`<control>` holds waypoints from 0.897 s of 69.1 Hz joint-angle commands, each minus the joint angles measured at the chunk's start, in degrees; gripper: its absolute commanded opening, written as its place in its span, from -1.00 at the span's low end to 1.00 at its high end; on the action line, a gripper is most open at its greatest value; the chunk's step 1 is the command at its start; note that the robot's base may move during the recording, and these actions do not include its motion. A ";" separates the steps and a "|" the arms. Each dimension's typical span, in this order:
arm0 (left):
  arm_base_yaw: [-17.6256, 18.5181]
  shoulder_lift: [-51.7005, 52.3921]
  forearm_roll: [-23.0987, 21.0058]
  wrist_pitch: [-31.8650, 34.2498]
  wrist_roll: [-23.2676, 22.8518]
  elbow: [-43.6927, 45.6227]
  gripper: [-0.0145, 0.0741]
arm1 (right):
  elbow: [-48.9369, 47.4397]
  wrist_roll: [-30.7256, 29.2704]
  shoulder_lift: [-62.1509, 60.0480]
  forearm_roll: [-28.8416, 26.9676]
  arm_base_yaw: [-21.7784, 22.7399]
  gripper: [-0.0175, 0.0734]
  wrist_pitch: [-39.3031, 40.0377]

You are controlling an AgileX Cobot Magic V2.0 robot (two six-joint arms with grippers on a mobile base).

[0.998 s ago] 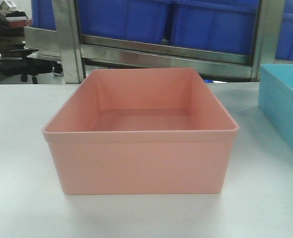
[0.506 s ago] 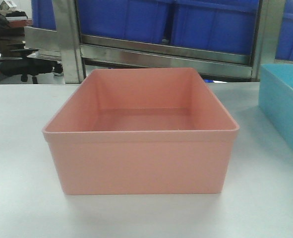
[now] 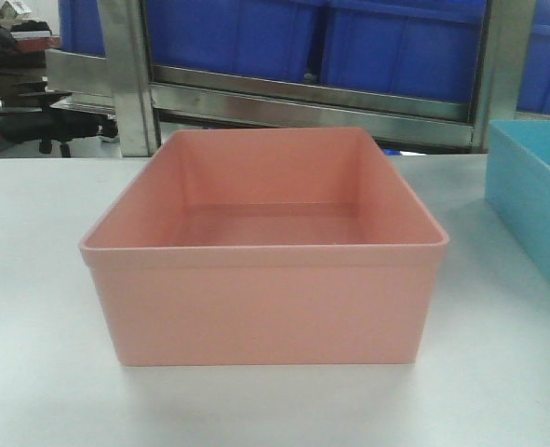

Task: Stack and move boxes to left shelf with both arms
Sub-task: 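Move the right gripper to the light-blue bin rim and grasp it, then lift the light-blue bin with the right gripper over the pink bin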

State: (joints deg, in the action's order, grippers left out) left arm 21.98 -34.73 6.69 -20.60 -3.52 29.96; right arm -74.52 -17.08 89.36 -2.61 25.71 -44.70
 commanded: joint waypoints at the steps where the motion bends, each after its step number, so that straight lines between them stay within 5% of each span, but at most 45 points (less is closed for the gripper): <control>1: 0.47 0.09 0.33 4.26 0.01 1.60 -0.69 | -2.12 -1.15 1.23 0.28 0.31 0.63 4.72; 25: 0.47 0.09 0.33 4.26 0.01 1.60 -0.69 | -2.12 -1.73 11.51 0.76 0.31 0.42 11.52; 51: 0.47 0.09 0.33 4.26 0.01 1.60 -0.69 | -2.12 -1.73 15.14 2.61 0.56 -0.57 13.74; 62: 0.47 0.09 0.33 4.26 0.01 1.60 -0.69 | -2.12 -1.73 14.67 2.61 0.56 -0.54 13.57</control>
State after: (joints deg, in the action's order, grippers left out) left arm 21.98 -34.73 6.73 -20.63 -3.49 29.96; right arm -75.03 -18.31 106.65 -0.38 26.20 -32.77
